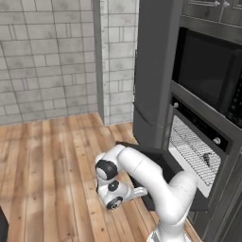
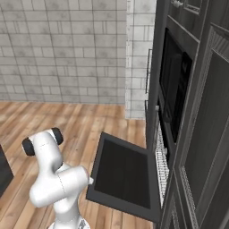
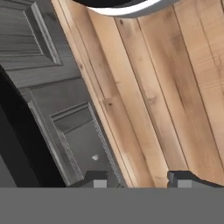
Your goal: Place the fish on the bottom rack of the oven, and slide the tray back inside. Close the oven door.
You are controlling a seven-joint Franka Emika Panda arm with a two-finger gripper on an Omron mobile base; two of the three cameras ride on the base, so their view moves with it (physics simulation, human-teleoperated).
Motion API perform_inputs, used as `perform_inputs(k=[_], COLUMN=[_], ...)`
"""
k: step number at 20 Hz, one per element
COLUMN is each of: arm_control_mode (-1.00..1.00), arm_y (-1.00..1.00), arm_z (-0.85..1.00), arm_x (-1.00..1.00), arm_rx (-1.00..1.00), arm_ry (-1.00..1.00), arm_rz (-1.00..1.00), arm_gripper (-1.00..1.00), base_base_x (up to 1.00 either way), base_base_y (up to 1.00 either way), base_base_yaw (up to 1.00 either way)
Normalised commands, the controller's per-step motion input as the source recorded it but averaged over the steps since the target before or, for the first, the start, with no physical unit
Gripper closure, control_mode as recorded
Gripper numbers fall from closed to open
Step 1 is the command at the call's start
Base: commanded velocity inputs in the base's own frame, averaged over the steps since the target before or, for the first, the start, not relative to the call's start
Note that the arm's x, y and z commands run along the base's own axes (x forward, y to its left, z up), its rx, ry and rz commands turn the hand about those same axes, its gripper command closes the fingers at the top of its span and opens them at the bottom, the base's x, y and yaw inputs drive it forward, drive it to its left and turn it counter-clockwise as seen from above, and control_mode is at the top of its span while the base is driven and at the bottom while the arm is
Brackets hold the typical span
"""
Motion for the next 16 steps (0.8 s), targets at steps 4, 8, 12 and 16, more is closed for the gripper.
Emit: perform_inputs(k=[4, 8, 12, 16], arm_control_mode=[-1.0, -1.0, -1.0, -1.0], arm_y=[0.61, 0.59, 0.61, 0.59], arm_z=[0.0, 0.0, 0.0, 0.08], arm_x=[0.88, 0.88, 0.82, 0.72], arm_rx=[-1.0, -1.0, -1.0, -1.0], arm_ry=[-0.41, -0.41, -0.4, -0.38], arm_rz=[-0.28, -0.28, -0.25, -0.22], arm_gripper=[-1.0, -1.0, -1.0, -1.0], base_base_x=[0.0, 0.0, 0.0, 0.0], base_base_y=[0.0, 0.0, 0.0, 0.0], base_base_yaw=[0.0, 0.0, 0.0, 0.0])
